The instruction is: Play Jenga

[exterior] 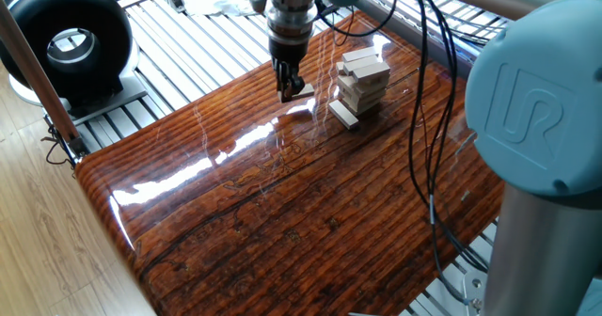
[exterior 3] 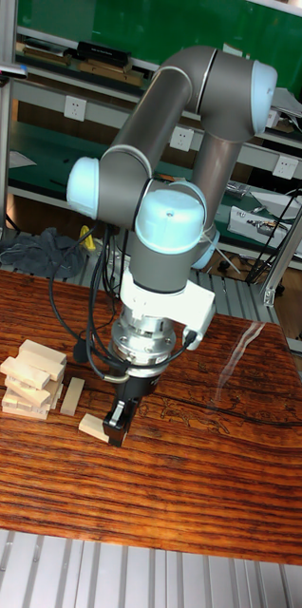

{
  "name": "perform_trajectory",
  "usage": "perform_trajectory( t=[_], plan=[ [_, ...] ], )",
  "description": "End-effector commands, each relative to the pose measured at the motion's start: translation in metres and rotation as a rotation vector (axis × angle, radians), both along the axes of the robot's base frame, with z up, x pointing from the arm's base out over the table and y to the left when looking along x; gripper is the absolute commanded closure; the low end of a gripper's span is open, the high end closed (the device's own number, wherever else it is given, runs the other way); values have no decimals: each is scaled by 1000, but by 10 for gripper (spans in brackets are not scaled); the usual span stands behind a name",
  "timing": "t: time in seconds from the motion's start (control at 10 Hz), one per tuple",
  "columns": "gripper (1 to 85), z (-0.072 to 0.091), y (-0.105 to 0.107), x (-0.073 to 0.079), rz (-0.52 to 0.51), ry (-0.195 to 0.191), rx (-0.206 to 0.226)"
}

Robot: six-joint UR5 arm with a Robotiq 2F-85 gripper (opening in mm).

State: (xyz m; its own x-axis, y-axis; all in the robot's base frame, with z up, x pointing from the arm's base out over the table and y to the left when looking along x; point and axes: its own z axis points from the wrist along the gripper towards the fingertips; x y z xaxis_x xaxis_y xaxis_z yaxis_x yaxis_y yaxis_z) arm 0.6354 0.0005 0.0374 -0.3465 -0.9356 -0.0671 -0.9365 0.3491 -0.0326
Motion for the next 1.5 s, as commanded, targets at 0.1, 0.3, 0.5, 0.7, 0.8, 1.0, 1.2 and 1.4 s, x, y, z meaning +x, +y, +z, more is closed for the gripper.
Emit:
perform_trajectory(
  t=[0.1, 0.3, 0.5, 0.7, 0.8, 1.0, 1.2, 1.4],
  plan=[
    [587, -8, 5, 6, -9, -12, 16],
    [503, -13, 7, 7, -17, -15, 15],
    [440, -14, 7, 8, -20, -16, 15],
    [437, -10, 5, 8, -50, -15, 16],
    [473, -4, 4, 11, -67, -12, 25],
    [843, 14, 13, 22, -152, -18, 51],
    [843, 19, 24, 32, -202, -44, 70],
    [843, 16, 29, 40, -221, -61, 83]
  ],
)
